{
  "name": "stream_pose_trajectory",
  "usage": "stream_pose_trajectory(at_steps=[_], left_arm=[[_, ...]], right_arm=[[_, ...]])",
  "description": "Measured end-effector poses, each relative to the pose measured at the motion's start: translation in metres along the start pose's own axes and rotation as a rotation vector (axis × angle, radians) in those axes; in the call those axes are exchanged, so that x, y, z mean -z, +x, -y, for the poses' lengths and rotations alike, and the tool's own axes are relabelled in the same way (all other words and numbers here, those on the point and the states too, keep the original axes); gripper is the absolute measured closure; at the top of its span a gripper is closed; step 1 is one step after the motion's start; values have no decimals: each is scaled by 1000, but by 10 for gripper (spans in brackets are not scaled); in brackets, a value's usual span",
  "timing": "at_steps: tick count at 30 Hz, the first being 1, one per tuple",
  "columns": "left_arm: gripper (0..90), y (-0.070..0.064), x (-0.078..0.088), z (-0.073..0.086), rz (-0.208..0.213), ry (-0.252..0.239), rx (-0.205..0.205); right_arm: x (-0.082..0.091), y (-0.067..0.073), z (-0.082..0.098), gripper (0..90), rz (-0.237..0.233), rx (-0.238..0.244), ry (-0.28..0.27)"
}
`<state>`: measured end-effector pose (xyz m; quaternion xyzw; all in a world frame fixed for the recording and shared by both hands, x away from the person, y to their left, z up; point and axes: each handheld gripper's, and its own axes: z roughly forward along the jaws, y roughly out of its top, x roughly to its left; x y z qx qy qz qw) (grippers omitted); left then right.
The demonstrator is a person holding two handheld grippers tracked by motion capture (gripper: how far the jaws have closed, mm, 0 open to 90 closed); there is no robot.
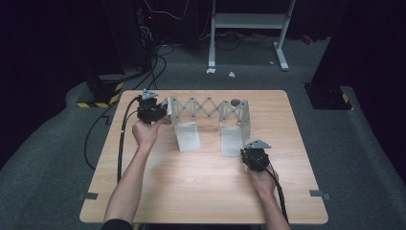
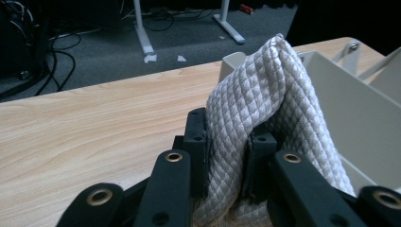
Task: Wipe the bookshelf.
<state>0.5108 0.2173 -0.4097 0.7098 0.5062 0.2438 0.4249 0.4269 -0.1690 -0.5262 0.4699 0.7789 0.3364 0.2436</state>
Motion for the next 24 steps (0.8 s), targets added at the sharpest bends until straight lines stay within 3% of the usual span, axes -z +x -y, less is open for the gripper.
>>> stream_pose_trajectory(at_steps=[12, 24], left_arm=[[752, 3, -26, 21, -13, 120, -9], [751, 3, -52, 68, 24, 281, -11]], right_arm=[[0, -2, 0, 796, -15, -11, 2], [0, -3, 0, 796, -28, -16, 2]])
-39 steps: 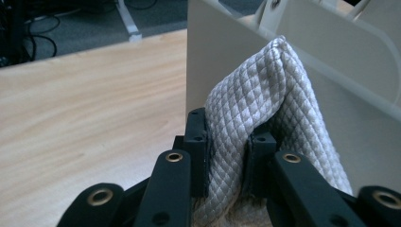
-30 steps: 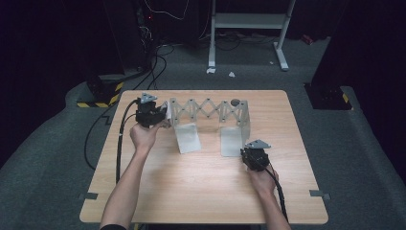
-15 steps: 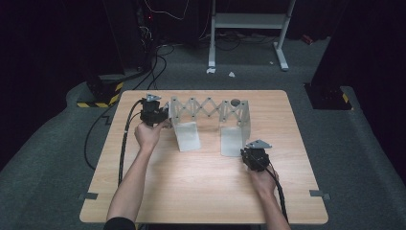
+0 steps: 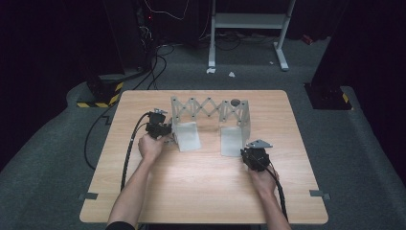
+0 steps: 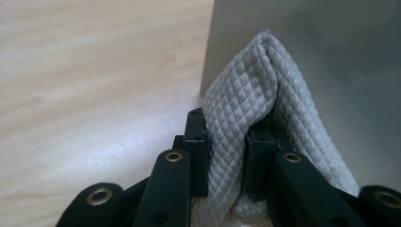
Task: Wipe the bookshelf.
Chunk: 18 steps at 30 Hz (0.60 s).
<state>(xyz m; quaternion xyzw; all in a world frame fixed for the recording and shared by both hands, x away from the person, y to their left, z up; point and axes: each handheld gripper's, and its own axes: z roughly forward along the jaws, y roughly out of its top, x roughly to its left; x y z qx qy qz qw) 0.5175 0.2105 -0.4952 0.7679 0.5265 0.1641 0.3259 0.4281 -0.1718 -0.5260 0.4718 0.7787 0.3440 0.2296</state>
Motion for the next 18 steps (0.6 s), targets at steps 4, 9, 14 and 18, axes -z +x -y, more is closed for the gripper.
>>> stream_pose_trajectory(at_steps=[4, 9, 14, 18], left_arm=[[751, -2, 3, 0, 2, -6, -6], [751, -3, 21, -8, 13, -70, 1], [751, -2, 40, -24, 20, -141, 7], [750, -1, 53, -36, 20, -178, 7]], right_arm=[[0, 0, 0, 795, 2, 1, 0], [0, 1, 0, 796, 5, 3, 0], [0, 1, 0, 796, 5, -2, 0], [-1, 2, -1, 793, -6, -14, 1]])
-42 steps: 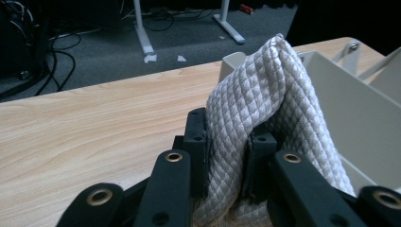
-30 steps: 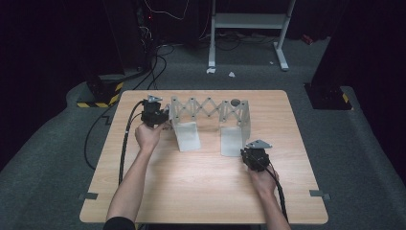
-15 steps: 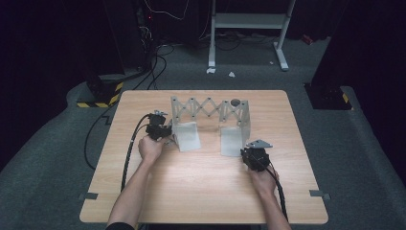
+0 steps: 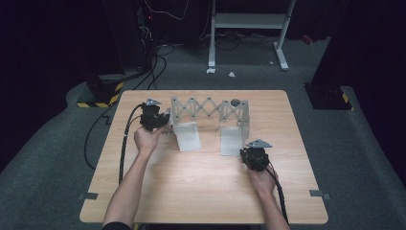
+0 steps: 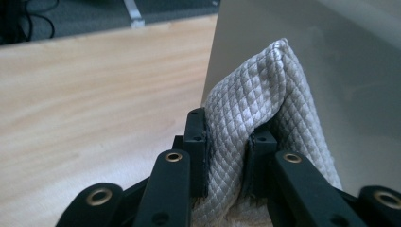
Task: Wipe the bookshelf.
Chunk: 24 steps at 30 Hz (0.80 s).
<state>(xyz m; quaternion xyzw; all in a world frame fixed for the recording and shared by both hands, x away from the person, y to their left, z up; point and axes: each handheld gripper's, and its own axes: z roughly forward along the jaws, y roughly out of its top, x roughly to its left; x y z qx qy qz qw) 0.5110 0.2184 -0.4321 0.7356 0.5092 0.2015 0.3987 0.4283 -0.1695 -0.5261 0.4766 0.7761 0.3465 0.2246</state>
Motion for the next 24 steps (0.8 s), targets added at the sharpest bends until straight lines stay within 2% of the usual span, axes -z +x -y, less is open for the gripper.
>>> stream_pose_trajectory(at_steps=[6, 8, 10, 12, 13, 14, 17, 21, 24], left_arm=[[749, -2, 15, -15, 1, -48, -10], [750, -4, 24, -18, 11, -77, -13], [750, -7, 34, -21, 15, -103, -25], [749, -11, 41, -22, 10, -105, -55], [749, -11, 41, -22, 10, -105, -55], [749, -15, 45, -22, 2, -108, -78], [748, -17, 42, -18, 0, -93, -87], [749, -18, 35, -3, 15, -80, -49], [748, -20, 32, 10, 24, -62, -40]], right_arm=[[0, 0, 0, 793, 0, 1, 0], [0, 0, 0, 793, 0, 3, -1], [0, 0, 0, 793, 1, 3, 0], [0, 0, 0, 792, 0, 1, 0], [0, 0, 0, 792, 0, 1, 0], [0, 0, 0, 792, -1, 2, 0], [0, 0, 0, 792, -1, 3, 0], [0, 0, 0, 791, 1, 4, 0], [0, 0, 0, 792, 0, 3, -1]])
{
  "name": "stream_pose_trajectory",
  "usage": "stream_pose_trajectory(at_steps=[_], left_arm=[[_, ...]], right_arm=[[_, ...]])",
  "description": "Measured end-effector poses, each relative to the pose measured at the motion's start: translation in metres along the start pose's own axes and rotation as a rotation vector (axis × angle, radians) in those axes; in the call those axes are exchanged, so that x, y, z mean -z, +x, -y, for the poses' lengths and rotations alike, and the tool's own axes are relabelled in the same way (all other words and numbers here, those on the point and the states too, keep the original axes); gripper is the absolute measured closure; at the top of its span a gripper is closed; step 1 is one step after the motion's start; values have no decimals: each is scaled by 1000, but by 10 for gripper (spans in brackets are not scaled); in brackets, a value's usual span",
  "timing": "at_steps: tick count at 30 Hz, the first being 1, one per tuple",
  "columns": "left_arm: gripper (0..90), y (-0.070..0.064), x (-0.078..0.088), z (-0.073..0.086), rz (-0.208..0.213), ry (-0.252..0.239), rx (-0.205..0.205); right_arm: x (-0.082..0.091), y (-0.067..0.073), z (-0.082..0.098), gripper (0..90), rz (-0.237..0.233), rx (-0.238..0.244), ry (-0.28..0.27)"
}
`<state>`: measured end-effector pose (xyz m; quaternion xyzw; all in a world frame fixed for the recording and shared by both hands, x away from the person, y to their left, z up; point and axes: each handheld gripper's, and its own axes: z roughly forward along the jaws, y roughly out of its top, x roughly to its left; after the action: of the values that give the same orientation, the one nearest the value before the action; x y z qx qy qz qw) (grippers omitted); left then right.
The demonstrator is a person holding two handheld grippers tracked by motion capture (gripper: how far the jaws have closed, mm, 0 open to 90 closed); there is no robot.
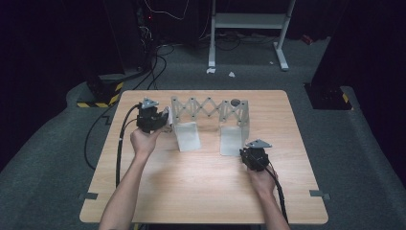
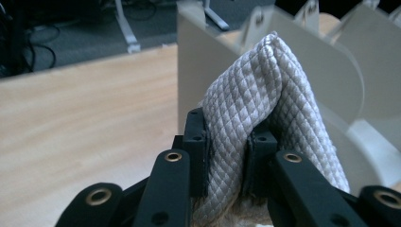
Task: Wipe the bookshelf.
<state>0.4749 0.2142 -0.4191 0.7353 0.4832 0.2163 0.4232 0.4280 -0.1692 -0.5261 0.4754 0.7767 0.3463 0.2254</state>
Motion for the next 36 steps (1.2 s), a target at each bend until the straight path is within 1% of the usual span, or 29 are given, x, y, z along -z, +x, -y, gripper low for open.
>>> stream_pose_trajectory(at_steps=[1, 2, 3, 4, 5, 6, 7, 8, 9, 11, 12, 13, 15, 18, 19, 20, 21, 22, 23, 25, 26, 28, 29, 31, 32, 33, 34, 35, 36], left_arm=[[748, 0, 0, 0, 0, 0, 0], [748, -2, 0, 10, 9, 4, 8], [747, -2, 0, 10, 9, 4, 8], [746, -4, -3, 18, 7, 26, -5], [745, -4, -3, 18, 7, 26, -5], [743, -7, -7, 25, -4, 61, -27], [742, -9, -10, 30, -9, 83, -41], [740, -9, -10, 30, -9, 83, -41], [740, -10, -12, 35, -8, 99, -46], [740, -9, -17, 43, 8, 139, -41], [742, -9, -19, 47, 5, 157, -45], [743, -9, -23, 54, -8, 196, -68], [743, -7, -25, 60, -18, 223, -78], [743, 1, -21, 66, -42, 226, -55], [743, 1, -21, 66, -42, 226, -55], [743, 6, -18, 68, -58, 226, -43], [744, 12, -13, 69, -82, 229, -26], [746, 17, -9, 70, -100, 230, 3], [748, 20, -6, 71, -114, 231, 21], [749, 25, -1, 72, -135, 225, 38], [749, 25, -1, 72, -135, 225, 38], [749, 29, 2, 74, -151, 228, 48], [749, 33, 4, 77, -165, 228, 65], [749, 38, 6, 80, -182, 230, 94], [749, 40, 7, 82, -192, 223, 107], [748, 42, 8, 83, -203, 222, 118], [747, 42, 8, 83, -203, 222, 118], [746, 46, 10, 87, -228, 218, 143], [745, 46, 10, 87, -228, 218, 143]], right_arm=[[0, 0, 0, 792, 0, 0, 0], [0, 0, 0, 792, -2, 0, 0], [0, 0, 0, 792, -2, 0, 0], [0, 0, 0, 792, -2, 0, 0], [0, 0, 0, 792, -2, -2, 0], [0, 0, 0, 791, -2, -1, 1], [0, 0, 0, 791, -4, 0, 0], [0, 0, 0, 791, -4, 0, 0], [0, 0, 0, 790, -5, 0, 0], [0, 0, 0, 789, -5, 2, 0], [0, 0, 0, 789, -5, 3, 0], [0, 0, 0, 789, -5, 3, 0], [0, 0, 0, 789, -5, 4, 0], [0, 0, 0, 789, -6, 2, 0], [0, 0, 0, 789, -6, 2, 0], [0, 0, 0, 789, -6, 1, 1], [0, 0, 0, 788, -6, 1, 1], [0, 0, 0, 788, -6, 0, 1], [0, 0, 0, 788, -7, 0, 0], [-1, -1, 0, 788, -11, -3, 0], [-1, -1, 0, 788, -11, -3, 0], [-1, -2, -1, 787, -18, -10, 2], [-1, -2, -1, 787, -18, -10, 1], [-1, -2, -1, 787, -18, -11, 2], [-1, -2, -1, 787, -18, -11, 1], [-1, -2, -1, 787, -18, -10, 1], [-1, -2, -1, 787, -18, -10, 1], [-1, -2, -1, 787, -18, -11, 2], [-1, -2, -1, 787, -19, -12, 2]])
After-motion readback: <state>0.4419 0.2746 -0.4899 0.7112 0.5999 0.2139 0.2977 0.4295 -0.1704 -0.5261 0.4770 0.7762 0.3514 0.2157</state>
